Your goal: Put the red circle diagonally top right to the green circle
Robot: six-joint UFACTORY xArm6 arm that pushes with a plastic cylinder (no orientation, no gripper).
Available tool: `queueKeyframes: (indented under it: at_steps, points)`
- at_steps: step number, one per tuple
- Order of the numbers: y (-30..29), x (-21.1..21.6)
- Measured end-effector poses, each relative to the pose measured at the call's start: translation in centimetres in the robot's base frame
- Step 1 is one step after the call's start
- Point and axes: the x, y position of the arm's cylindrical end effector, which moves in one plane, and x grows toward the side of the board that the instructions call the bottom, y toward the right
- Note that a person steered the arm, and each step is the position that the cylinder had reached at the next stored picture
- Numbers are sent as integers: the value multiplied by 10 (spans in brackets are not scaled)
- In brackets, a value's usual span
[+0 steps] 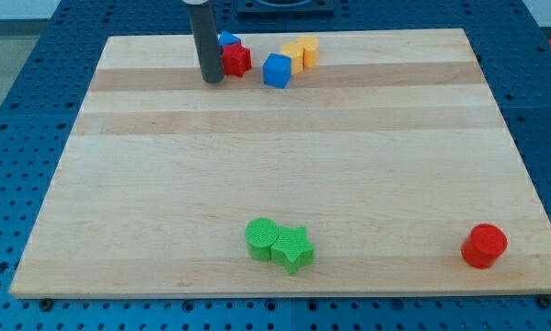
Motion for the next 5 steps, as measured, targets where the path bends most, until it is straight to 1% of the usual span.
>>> queueKeyframes:
  at_steps: [1, 2, 3, 4, 5]
  points:
    - [-7, 39]
    - [53, 68]
    - [161, 84]
    - [290, 130]
    - [410, 188]
